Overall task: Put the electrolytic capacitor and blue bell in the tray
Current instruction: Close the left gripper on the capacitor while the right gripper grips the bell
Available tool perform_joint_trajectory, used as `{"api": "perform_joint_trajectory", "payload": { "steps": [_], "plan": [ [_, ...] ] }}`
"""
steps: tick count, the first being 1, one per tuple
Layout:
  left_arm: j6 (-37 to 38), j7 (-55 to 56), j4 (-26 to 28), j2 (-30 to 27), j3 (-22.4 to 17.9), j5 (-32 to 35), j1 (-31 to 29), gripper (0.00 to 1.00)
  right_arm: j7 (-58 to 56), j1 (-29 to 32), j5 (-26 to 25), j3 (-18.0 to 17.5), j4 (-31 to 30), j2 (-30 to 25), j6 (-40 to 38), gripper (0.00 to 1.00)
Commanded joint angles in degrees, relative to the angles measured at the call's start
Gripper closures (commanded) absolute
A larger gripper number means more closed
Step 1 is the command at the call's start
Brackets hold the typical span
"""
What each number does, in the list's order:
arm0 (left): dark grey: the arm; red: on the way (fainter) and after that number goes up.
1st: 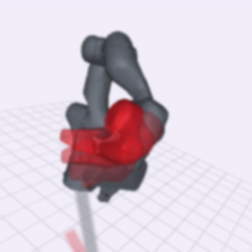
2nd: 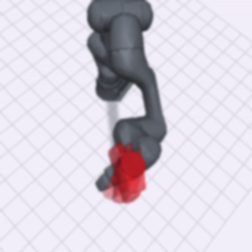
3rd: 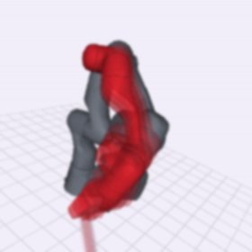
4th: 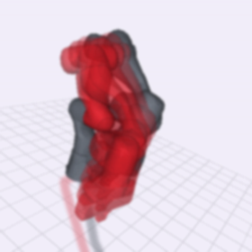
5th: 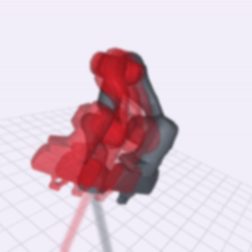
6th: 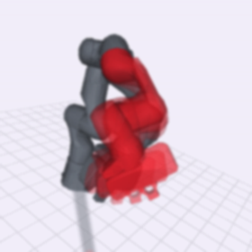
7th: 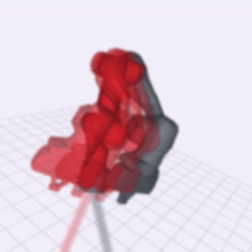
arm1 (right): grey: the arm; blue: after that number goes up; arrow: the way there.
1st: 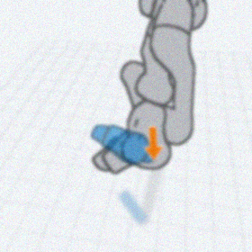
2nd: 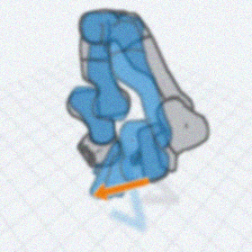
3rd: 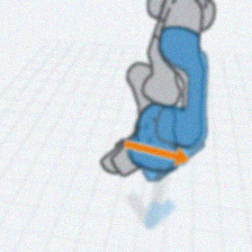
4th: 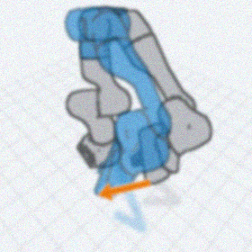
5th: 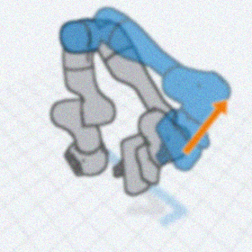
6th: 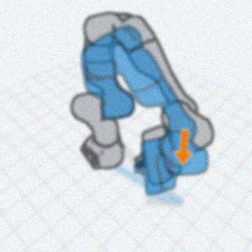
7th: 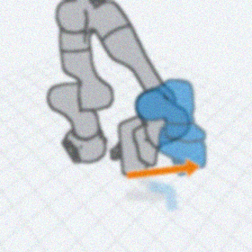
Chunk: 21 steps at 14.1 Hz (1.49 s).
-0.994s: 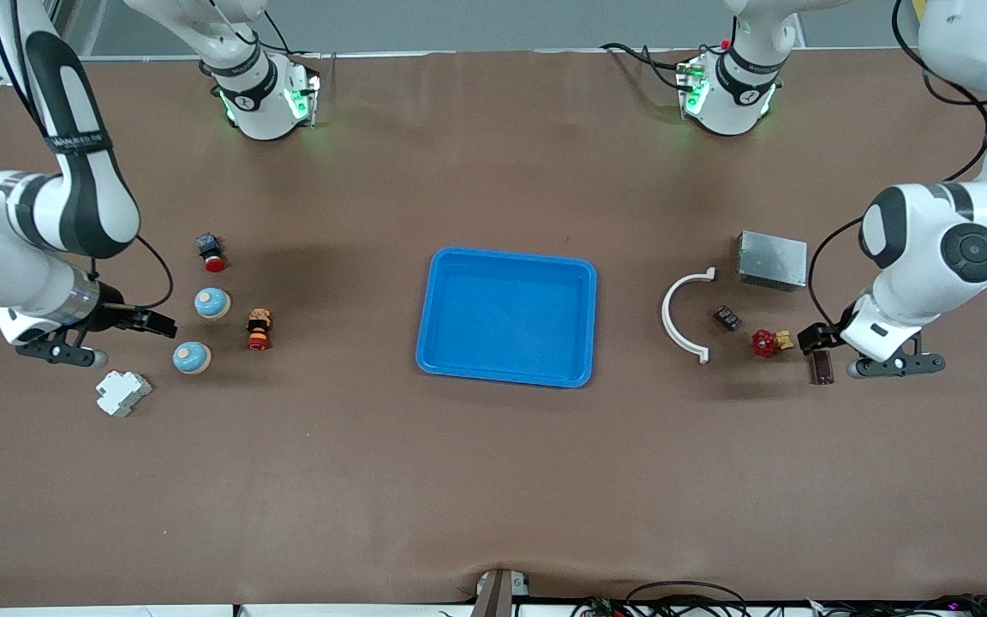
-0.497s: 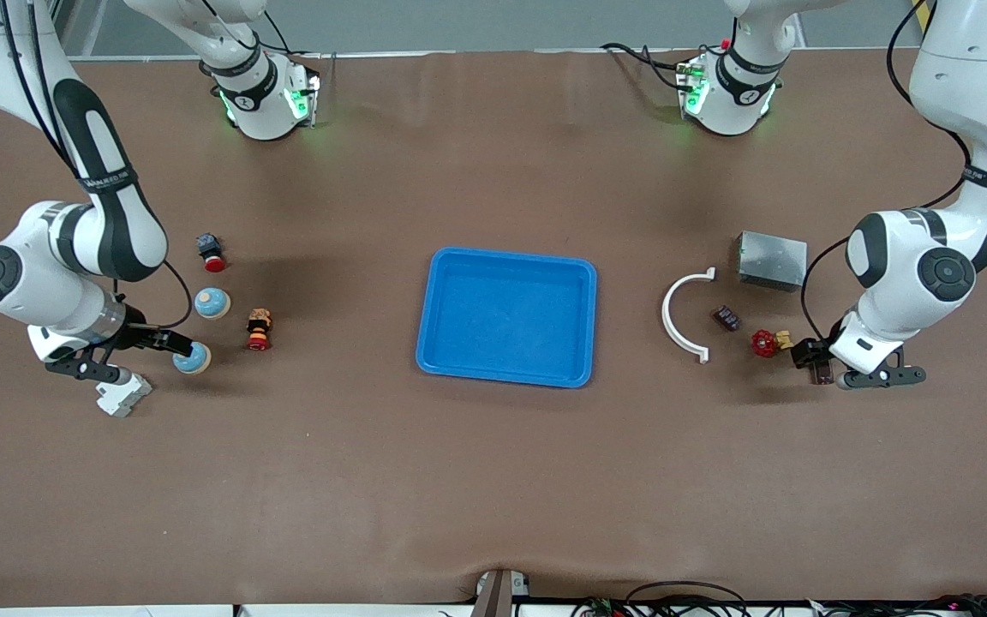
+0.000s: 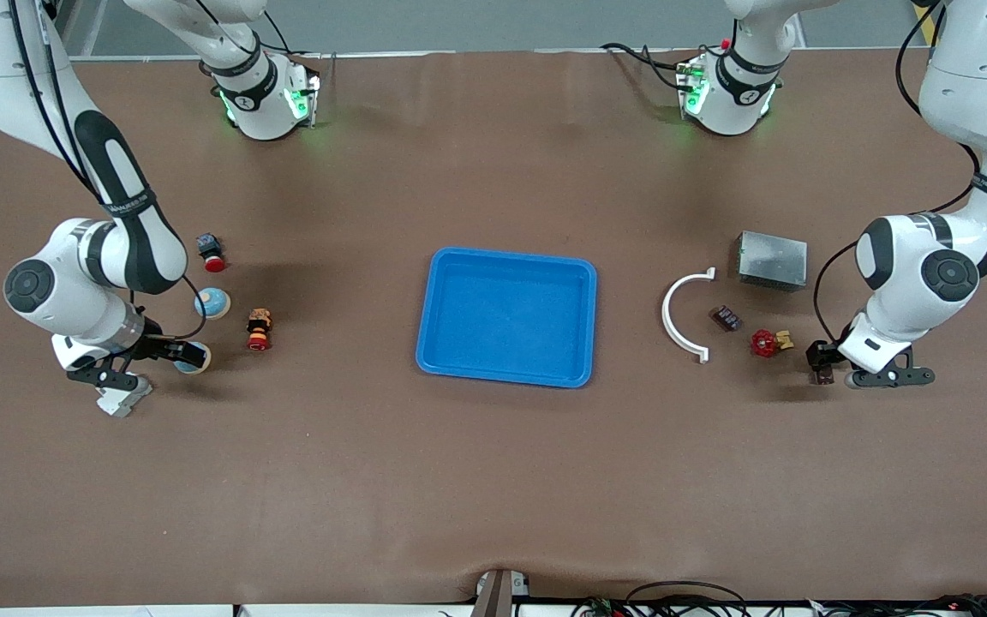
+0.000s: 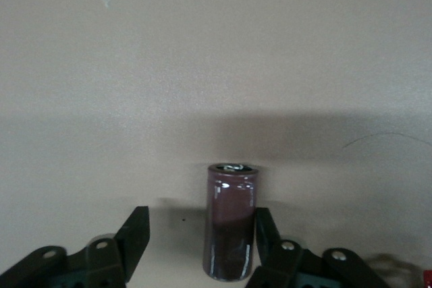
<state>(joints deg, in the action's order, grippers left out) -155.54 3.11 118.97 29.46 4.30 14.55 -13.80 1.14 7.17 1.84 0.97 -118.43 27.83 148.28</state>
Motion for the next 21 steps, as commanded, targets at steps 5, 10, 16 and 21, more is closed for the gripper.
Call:
{"api": "perform_joint_trajectory", "payload": {
  "steps": [5,10,16,21],
  "plan": [
    [-1.0,-0.7,0.7,0.2,0.4,1.1,-1.0,0.58,-0.3,0.7,-0.4,-0.8,-0.9,0.4,1.3,0.00],
    [-0.4,-1.8,0.6,-1.1,0.5,1.1,-1.0,1.00,-0.3,0.7,-0.4,-0.8,-1.0,1.0,1.5,0.00],
    [10.8,-0.8,-0.3,-9.0,4.7,1.0,-0.6,1.00,-0.3,0.6,-0.4,-0.8,-1.0,0.9,0.6,0.39],
    [27.9,2.8,-6.1,-12.3,11.5,-1.0,-0.7,1.00,0.1,-0.4,-0.4,-1.0,-0.3,-0.1,0.2,1.00]
  ]
}}
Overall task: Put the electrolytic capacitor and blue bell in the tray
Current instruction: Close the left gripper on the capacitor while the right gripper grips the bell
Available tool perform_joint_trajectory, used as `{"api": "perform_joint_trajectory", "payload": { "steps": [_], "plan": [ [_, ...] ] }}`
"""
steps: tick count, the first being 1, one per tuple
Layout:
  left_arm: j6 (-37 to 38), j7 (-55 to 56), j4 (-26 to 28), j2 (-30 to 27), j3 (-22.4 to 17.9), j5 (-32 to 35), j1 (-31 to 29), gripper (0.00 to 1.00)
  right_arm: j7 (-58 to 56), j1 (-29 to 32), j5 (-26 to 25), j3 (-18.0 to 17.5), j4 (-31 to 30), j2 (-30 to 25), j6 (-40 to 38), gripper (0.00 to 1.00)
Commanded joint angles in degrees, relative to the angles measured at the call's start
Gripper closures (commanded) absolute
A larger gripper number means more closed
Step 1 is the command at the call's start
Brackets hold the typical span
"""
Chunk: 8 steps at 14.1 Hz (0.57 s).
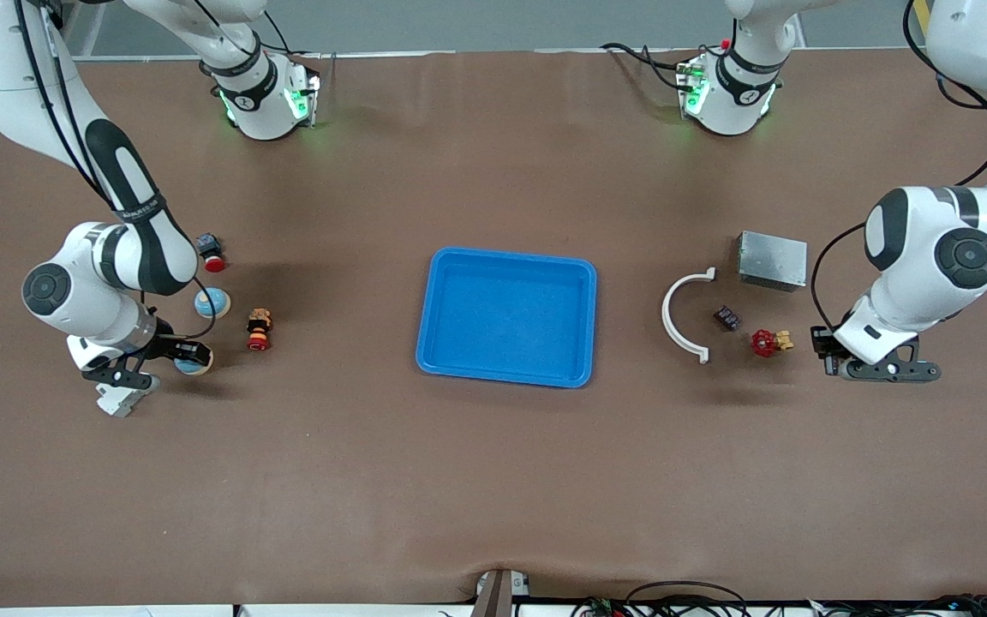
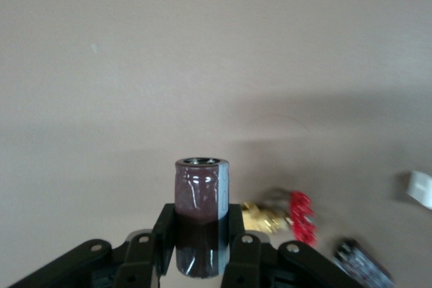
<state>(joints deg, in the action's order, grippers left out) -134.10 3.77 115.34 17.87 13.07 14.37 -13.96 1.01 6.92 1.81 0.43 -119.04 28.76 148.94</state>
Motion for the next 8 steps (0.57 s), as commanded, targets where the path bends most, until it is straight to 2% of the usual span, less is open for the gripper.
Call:
{"api": "perform_joint_trajectory", "payload": {
  "steps": [1,3,6,8],
  "plan": [
    [11.4,4.6,-4.5,-0.7,4.5,-2.1,-0.5,1.00,0.5,-0.9,-0.4,-0.3,1.0,-2.2,-2.4,1.00],
    [17.2,9.7,-6.9,-0.6,7.2,-3.3,-0.3,1.00,1.2,-1.6,-0.4,-0.3,5.1,-4.9,-13.1,1.00],
    [19.5,18.7,-7.1,-0.5,11.9,-3.8,-0.3,1.00,6.0,-3.8,-0.4,-0.5,13.5,-8.5,-30.5,1.00],
    [21.2,24.3,-7.0,0.1,14.2,-3.9,0.1,1.00,11.4,-6.1,-0.2,-0.7,14.7,-11.5,-34.8,1.00]
  ]
}}
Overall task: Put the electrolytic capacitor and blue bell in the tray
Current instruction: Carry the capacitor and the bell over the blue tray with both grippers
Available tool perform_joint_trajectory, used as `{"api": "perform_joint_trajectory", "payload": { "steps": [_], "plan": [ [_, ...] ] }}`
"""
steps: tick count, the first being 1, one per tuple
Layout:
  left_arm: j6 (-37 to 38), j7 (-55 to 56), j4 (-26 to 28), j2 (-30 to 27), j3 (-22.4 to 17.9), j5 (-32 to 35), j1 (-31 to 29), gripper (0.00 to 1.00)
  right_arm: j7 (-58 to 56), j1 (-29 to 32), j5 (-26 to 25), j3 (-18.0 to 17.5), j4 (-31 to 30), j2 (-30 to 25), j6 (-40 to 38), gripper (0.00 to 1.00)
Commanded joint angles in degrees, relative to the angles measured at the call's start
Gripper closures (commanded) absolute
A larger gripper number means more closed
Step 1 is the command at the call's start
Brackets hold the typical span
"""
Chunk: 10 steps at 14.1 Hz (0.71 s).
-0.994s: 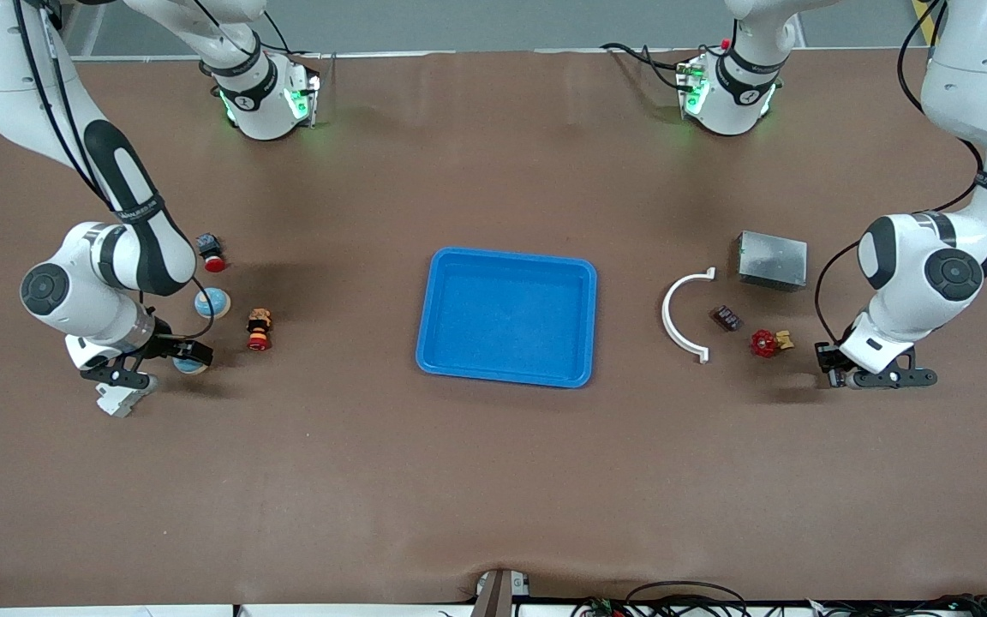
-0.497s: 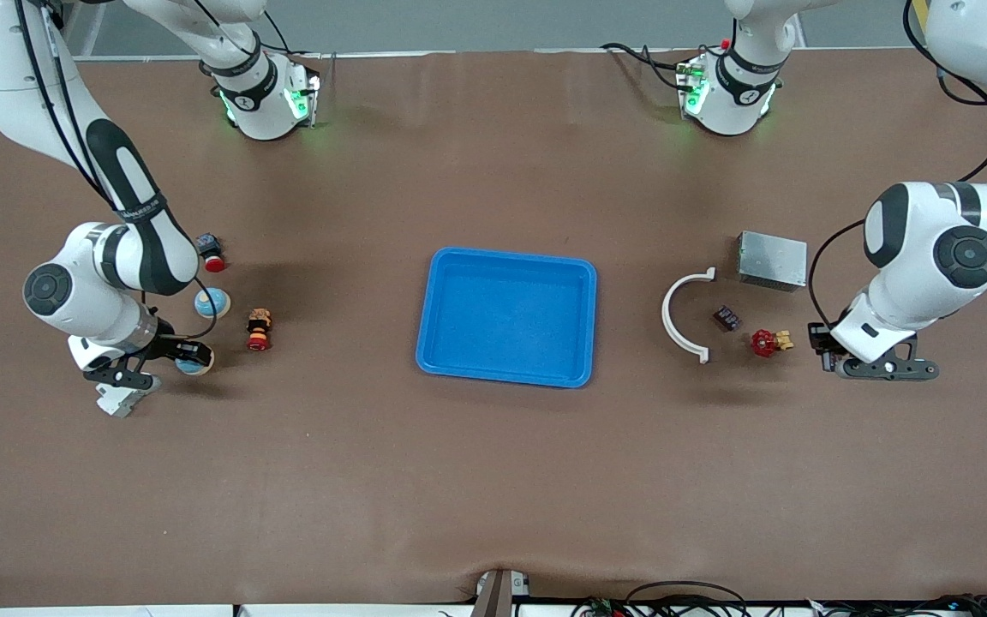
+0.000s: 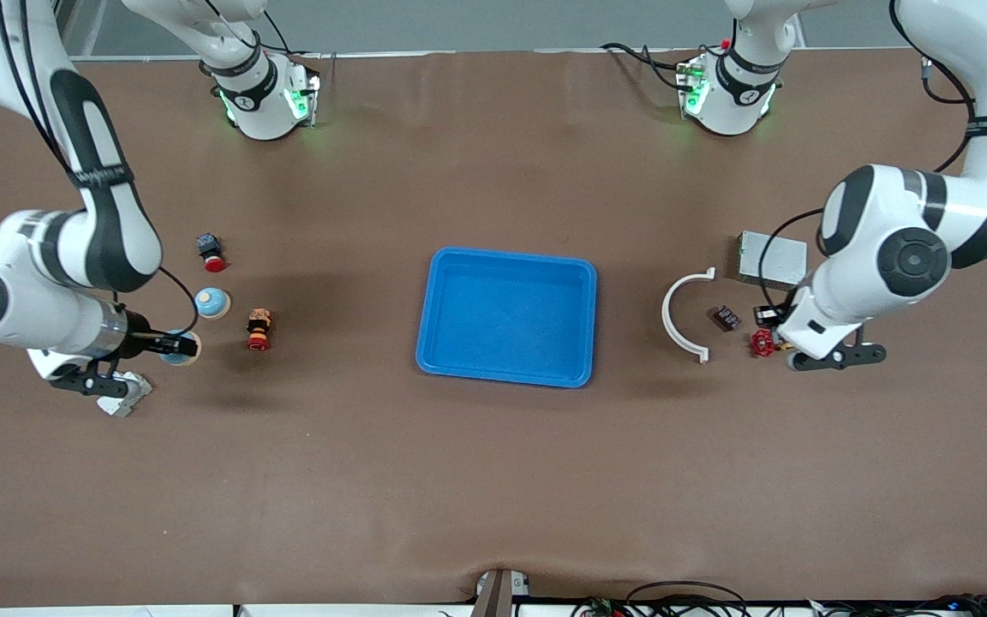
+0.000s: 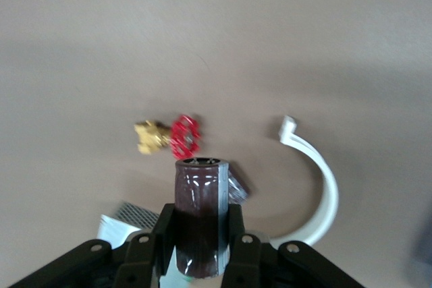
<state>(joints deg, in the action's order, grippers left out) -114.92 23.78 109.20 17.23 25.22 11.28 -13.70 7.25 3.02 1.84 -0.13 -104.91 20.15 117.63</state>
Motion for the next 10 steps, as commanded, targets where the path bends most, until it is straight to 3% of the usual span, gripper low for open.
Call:
{"api": "perform_joint_trajectory", "payload": {
  "steps": [1,5,10],
  "plan": [
    [2.1,7.4,-0.8,1.0,3.4,-0.8,0.0,1.00,8.4,-4.1,0.3,-0.1,0.3,-4.6,-4.9,1.00],
    [2.0,16.6,-1.4,3.8,4.9,-1.0,4.0,1.00,28.7,-15.3,0.4,-0.2,0.6,-9.5,-8.1,1.00],
    [0.1,31.6,-1.4,6.9,5.0,-1.3,11.1,1.00,48.5,-27.4,4.1,-0.1,0.6,-8.6,-4.7,1.00]
  ]
}}
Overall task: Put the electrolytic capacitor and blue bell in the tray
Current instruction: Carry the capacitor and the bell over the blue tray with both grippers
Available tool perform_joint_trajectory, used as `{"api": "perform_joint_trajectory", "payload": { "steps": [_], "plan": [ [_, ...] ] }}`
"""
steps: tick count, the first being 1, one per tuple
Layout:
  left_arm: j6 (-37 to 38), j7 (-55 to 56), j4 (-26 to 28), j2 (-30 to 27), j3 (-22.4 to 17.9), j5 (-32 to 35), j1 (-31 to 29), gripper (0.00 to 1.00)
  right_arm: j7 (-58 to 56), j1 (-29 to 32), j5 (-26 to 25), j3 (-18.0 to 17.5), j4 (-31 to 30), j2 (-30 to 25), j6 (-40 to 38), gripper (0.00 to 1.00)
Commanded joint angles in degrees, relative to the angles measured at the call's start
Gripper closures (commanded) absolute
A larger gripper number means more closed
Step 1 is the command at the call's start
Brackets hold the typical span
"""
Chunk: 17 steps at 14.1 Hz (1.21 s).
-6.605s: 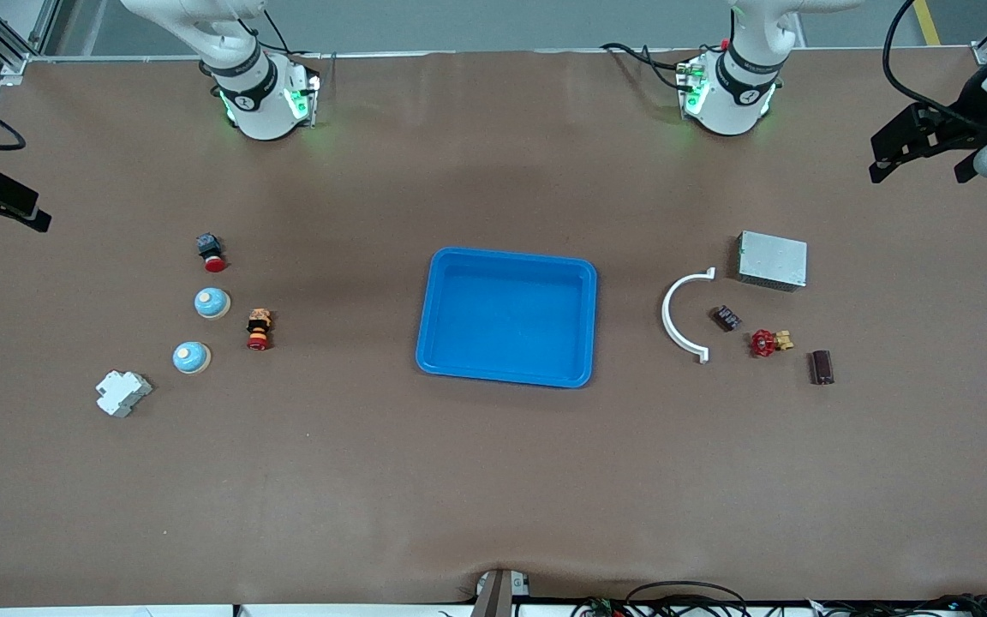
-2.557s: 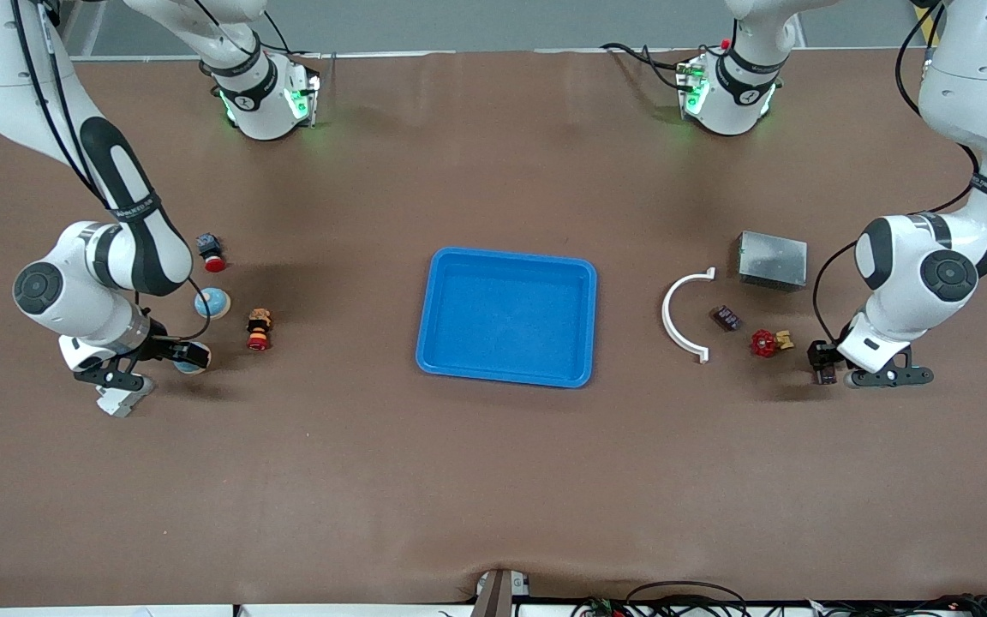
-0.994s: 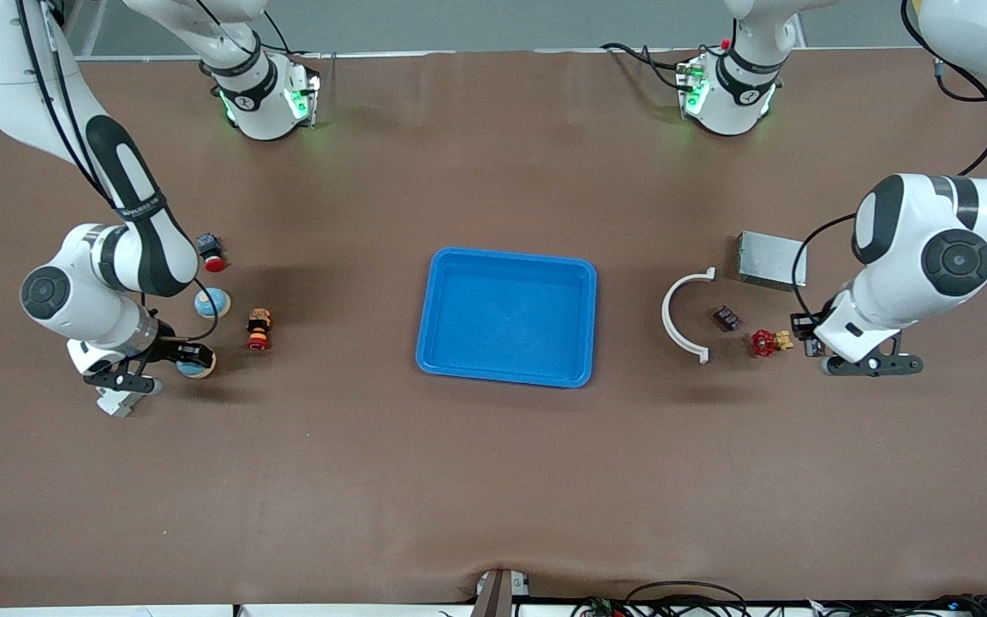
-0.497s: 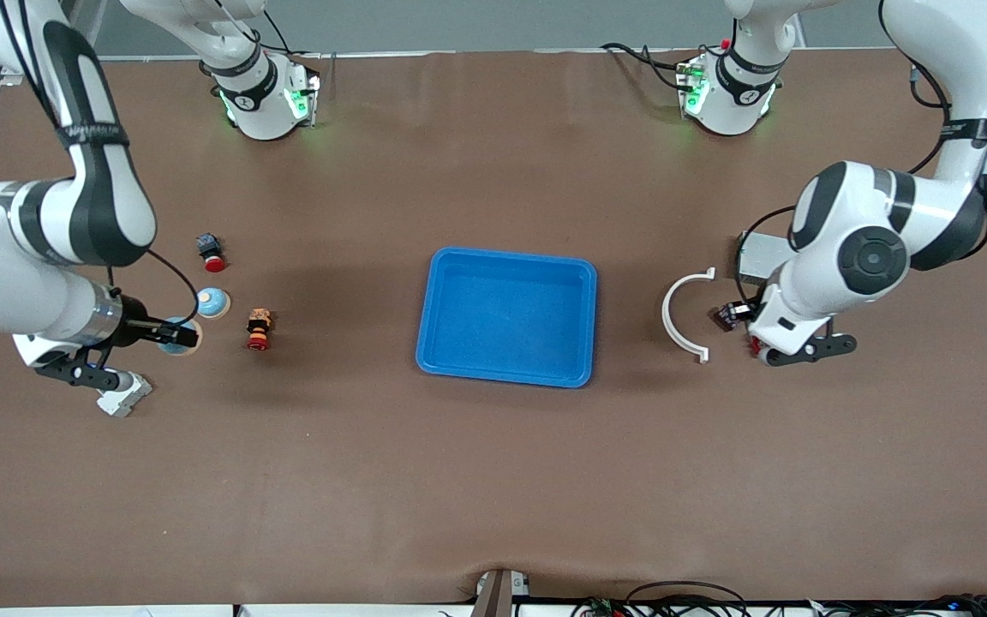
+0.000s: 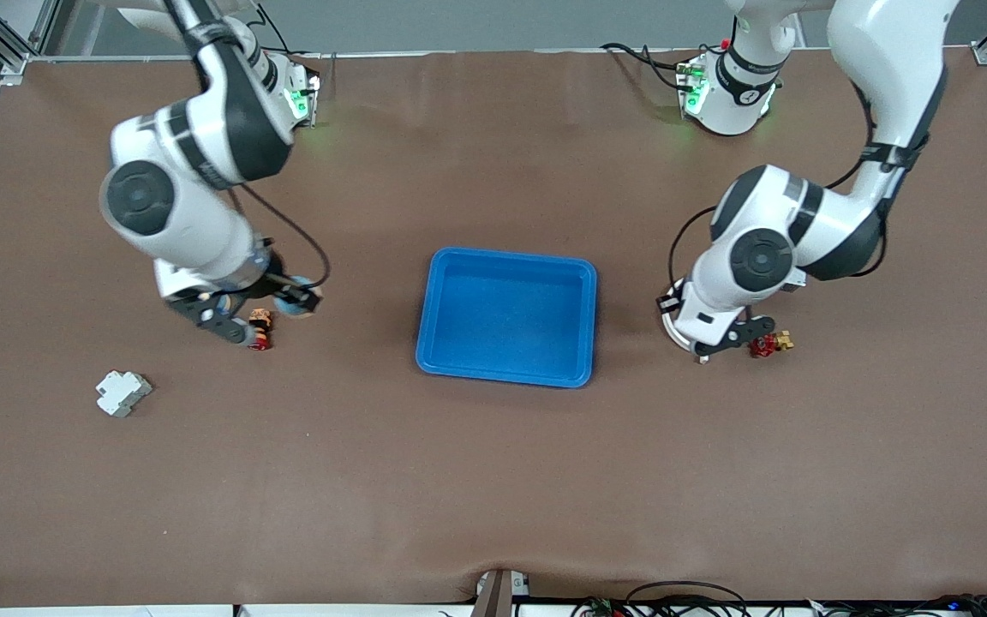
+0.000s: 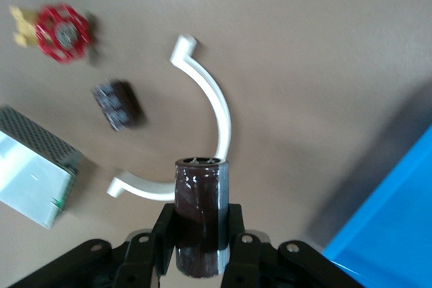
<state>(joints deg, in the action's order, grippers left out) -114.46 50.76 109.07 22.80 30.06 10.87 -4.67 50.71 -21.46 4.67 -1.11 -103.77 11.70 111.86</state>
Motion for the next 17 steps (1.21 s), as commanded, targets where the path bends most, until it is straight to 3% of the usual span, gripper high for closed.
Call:
{"api": "perform_joint_trajectory", "payload": {
  "steps": [1,9,17],
  "plan": [
    [-1.5,8.2,-1.3,2.2,0.2,-1.4,3.2,1.00,7.5,-4.6,1.4,0.8,-0.6,-0.1,1.1,1.00],
    [-13.8,35.7,-1.4,8.3,-0.1,-3.8,15.1,1.00,26.3,-16.4,1.4,0.8,-1.0,6.5,11.3,1.00],
    [-18.6,38.6,-1.6,12.5,-0.5,-3.5,16.0,1.00,31.4,-19.8,0.7,0.9,-1.1,14.0,20.5,1.00]
  ]
}}
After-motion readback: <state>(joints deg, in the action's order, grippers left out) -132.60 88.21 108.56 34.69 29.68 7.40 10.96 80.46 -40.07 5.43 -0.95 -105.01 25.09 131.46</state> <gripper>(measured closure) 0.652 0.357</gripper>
